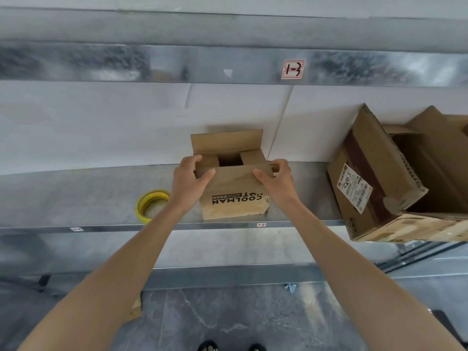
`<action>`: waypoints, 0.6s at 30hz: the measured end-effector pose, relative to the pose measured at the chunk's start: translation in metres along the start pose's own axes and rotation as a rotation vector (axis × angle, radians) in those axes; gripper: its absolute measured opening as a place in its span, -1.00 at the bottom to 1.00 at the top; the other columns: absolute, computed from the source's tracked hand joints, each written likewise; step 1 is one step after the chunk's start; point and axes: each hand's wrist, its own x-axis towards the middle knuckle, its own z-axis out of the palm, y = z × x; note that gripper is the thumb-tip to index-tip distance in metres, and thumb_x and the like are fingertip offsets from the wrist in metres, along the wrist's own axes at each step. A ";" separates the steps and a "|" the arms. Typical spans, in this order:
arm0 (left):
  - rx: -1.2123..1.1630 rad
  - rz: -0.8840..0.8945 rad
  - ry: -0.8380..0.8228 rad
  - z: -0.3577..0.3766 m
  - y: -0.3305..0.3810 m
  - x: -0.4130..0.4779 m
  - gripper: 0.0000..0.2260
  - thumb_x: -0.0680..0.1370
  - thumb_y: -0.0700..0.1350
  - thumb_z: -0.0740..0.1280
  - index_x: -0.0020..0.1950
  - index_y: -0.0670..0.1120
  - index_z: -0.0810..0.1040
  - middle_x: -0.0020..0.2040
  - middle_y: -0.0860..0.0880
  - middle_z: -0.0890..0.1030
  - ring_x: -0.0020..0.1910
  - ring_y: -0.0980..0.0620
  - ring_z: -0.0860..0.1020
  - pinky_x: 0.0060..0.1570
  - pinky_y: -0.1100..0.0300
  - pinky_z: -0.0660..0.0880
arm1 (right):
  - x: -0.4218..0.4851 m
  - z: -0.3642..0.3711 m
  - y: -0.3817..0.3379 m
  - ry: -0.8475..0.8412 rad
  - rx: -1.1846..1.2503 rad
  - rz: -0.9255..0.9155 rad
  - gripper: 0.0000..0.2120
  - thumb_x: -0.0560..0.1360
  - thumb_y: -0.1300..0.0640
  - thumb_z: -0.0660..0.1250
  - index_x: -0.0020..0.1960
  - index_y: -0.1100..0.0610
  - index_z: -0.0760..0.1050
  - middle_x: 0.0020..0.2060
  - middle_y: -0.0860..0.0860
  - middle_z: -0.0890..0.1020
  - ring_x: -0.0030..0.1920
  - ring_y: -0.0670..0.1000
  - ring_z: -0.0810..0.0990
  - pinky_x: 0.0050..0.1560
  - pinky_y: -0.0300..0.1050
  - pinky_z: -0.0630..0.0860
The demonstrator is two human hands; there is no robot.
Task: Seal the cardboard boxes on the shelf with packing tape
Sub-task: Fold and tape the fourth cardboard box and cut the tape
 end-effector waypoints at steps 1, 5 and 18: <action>0.004 0.002 0.004 0.002 -0.001 0.000 -0.50 0.53 0.01 0.35 0.43 -0.09 0.32 0.35 -0.02 0.40 0.29 0.00 0.38 0.23 0.09 0.39 | 0.001 0.001 0.001 0.009 0.014 0.015 -0.61 0.47 -0.03 0.40 0.16 -0.02 0.27 -0.12 -0.19 0.44 -0.13 -0.13 0.53 -0.29 -0.30 0.46; 0.028 0.027 -0.048 0.002 -0.004 0.007 -0.28 0.53 -0.02 0.35 0.56 0.04 -0.03 0.55 0.00 0.03 0.49 -0.11 0.10 0.43 -0.07 0.18 | 0.006 0.000 0.003 -0.016 -0.033 0.029 -0.44 0.46 -0.03 0.41 0.36 0.00 0.24 -0.10 -0.17 0.44 -0.04 -0.02 0.57 -0.09 -0.11 0.58; 0.407 0.320 -0.196 -0.016 -0.007 0.023 -0.61 0.56 0.01 0.28 0.38 -0.03 0.44 0.28 -0.03 0.37 0.29 -0.07 0.35 0.25 0.09 0.32 | 0.010 -0.013 0.003 -0.095 -0.265 -0.107 -0.25 0.42 -0.26 0.34 0.48 -0.25 0.01 0.08 -0.16 0.44 0.07 -0.06 0.48 0.01 -0.09 0.49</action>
